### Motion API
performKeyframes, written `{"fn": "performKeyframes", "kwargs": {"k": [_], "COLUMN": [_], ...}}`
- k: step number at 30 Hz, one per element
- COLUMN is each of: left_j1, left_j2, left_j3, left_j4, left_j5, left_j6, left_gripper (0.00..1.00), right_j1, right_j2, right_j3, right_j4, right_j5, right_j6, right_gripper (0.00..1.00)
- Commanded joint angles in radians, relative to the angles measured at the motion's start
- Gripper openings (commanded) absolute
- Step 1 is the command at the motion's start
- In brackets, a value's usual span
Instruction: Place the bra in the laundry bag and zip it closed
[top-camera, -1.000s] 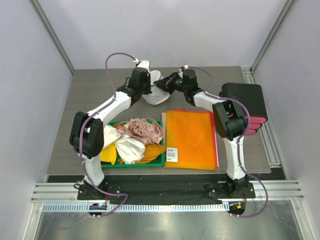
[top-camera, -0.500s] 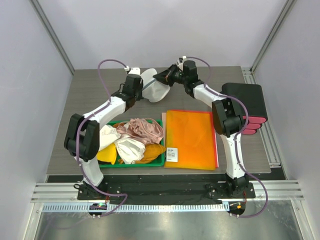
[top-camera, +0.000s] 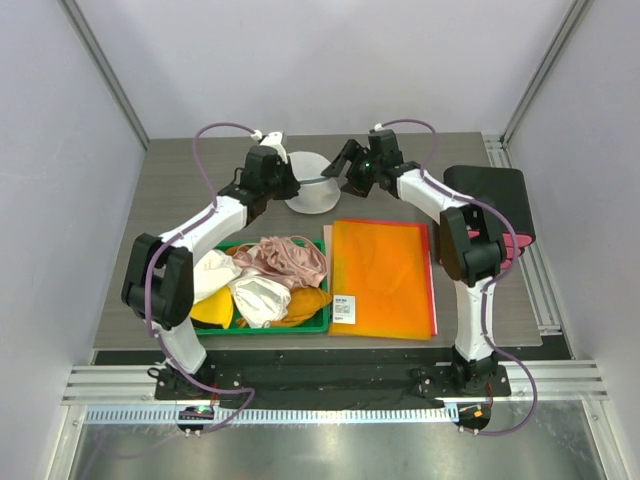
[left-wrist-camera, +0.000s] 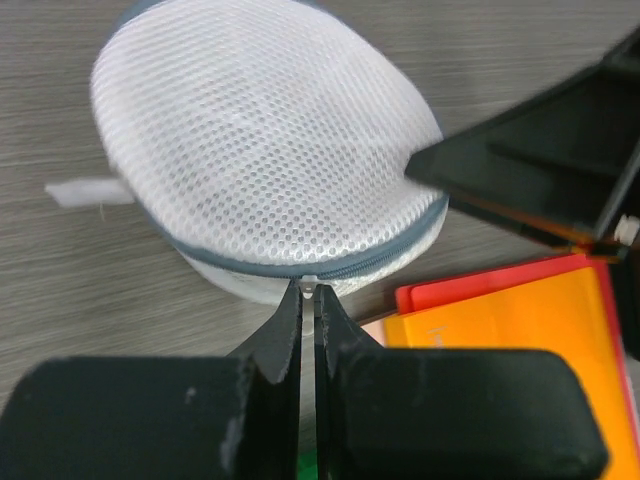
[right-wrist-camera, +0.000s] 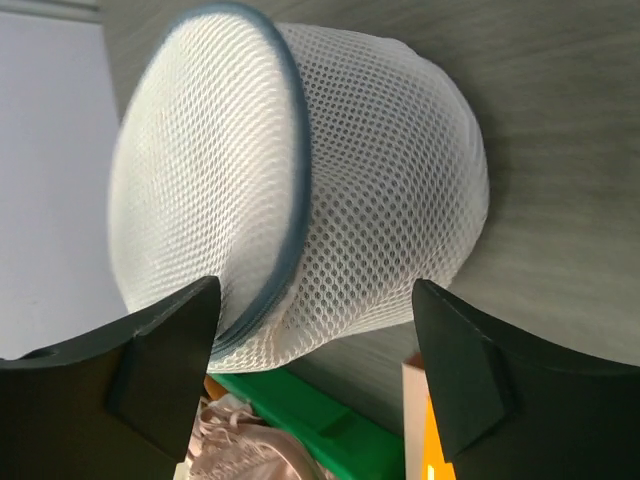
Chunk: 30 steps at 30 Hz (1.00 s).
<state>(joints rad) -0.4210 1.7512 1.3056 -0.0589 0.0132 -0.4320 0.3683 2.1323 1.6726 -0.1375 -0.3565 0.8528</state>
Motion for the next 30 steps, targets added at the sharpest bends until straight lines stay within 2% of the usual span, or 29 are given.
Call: {"fn": "performKeyframes", "kwargs": {"k": [1, 6, 12, 15, 16, 18, 19, 21, 25, 27, 29, 30], "left_j1": [-0.012, -0.024, -0.028, -0.032, -0.033, -0.039, -0.041, -0.050, -0.052, -0.047, -0.022, -0.007], "left_j2": [0.005, 0.010, 0.010, 0.010, 0.010, 0.010, 0.011, 0.013, 0.004, -0.005, -0.010, -0.013], "left_j3": [0.057, 0.057, 0.064, 0.066, 0.066, 0.066, 0.066, 0.061, 0.046, 0.052, 0.060, 0.057], "left_j4": [0.083, 0.087, 0.076, 0.074, 0.074, 0.074, 0.074, 0.074, 0.062, -0.004, -0.054, -0.067], "left_j5": [0.070, 0.071, 0.070, 0.073, 0.077, 0.079, 0.083, 0.088, 0.048, -0.040, -0.105, -0.113], "left_j6": [-0.045, -0.045, -0.044, -0.045, -0.044, -0.043, -0.044, -0.039, -0.030, -0.016, -0.027, -0.045], "left_gripper": [0.00, 0.00, 0.00, 0.00, 0.00, 0.00, 0.00, 0.00, 0.00, 0.00, 0.00, 0.00], "right_j1": [0.021, 0.027, 0.060, 0.084, 0.090, 0.090, 0.090, 0.090, 0.067, 0.032, 0.002, -0.027], "right_j2": [-0.210, -0.256, -0.291, -0.298, -0.298, -0.288, -0.279, -0.262, -0.230, -0.203, -0.167, -0.120], "right_j3": [-0.111, -0.218, -0.324, -0.355, -0.373, -0.384, -0.379, -0.364, -0.329, -0.318, -0.298, -0.263], "right_j4": [-0.039, 0.160, 0.289, 0.320, 0.335, 0.378, 0.387, 0.398, 0.380, 0.392, 0.438, 0.456], "right_j5": [0.157, 0.057, 0.111, 0.132, 0.154, 0.154, 0.151, 0.156, 0.142, 0.085, -0.025, -0.071], "right_j6": [-0.084, 0.098, 0.284, 0.347, 0.383, 0.411, 0.423, 0.428, 0.382, 0.342, 0.306, 0.293], "right_gripper": [0.85, 0.86, 0.86, 0.79, 0.71, 0.67, 0.59, 0.55, 0.27, 0.17, 0.12, 0.02]}}
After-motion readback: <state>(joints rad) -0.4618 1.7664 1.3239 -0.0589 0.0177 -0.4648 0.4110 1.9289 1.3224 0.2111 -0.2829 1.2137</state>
